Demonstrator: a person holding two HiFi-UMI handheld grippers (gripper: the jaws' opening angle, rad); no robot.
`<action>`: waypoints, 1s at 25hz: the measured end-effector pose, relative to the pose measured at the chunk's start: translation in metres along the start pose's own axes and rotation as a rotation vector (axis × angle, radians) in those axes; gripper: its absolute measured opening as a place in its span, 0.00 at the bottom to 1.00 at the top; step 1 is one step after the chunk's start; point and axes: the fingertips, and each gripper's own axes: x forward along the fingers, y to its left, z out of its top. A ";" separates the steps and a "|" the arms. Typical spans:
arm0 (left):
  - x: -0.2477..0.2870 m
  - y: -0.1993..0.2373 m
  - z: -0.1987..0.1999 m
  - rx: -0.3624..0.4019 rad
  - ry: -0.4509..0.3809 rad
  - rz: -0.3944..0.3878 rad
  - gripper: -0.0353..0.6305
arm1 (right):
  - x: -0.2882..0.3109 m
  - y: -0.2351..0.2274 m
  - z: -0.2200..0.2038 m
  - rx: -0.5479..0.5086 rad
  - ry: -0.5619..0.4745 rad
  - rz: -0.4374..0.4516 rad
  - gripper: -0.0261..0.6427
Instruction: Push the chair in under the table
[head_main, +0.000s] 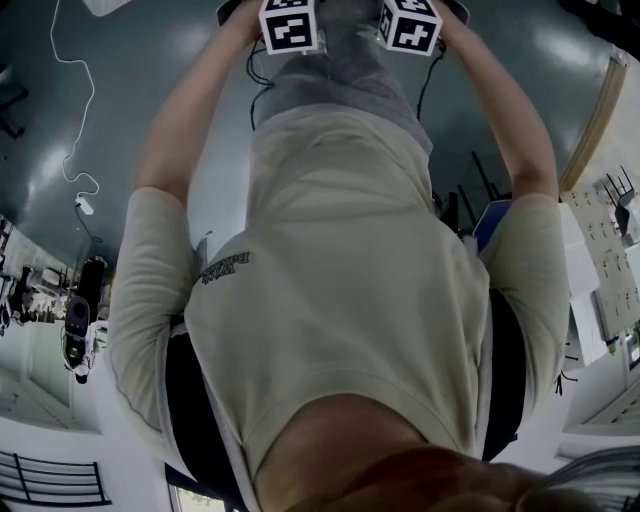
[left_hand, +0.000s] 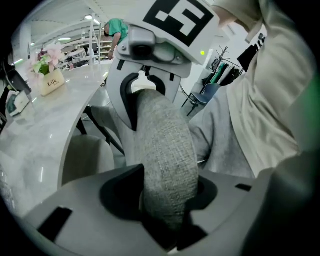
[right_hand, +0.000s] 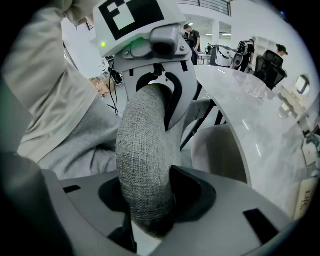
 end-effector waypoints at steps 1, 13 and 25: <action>-0.002 0.007 -0.001 -0.001 0.000 0.012 0.33 | -0.002 -0.010 -0.001 0.002 0.005 -0.015 0.31; -0.011 0.068 0.008 -0.038 0.002 0.050 0.31 | -0.018 -0.073 -0.018 -0.023 -0.001 -0.029 0.32; -0.023 0.099 0.017 -0.070 0.004 0.067 0.31 | -0.032 -0.103 -0.023 -0.039 -0.023 -0.031 0.33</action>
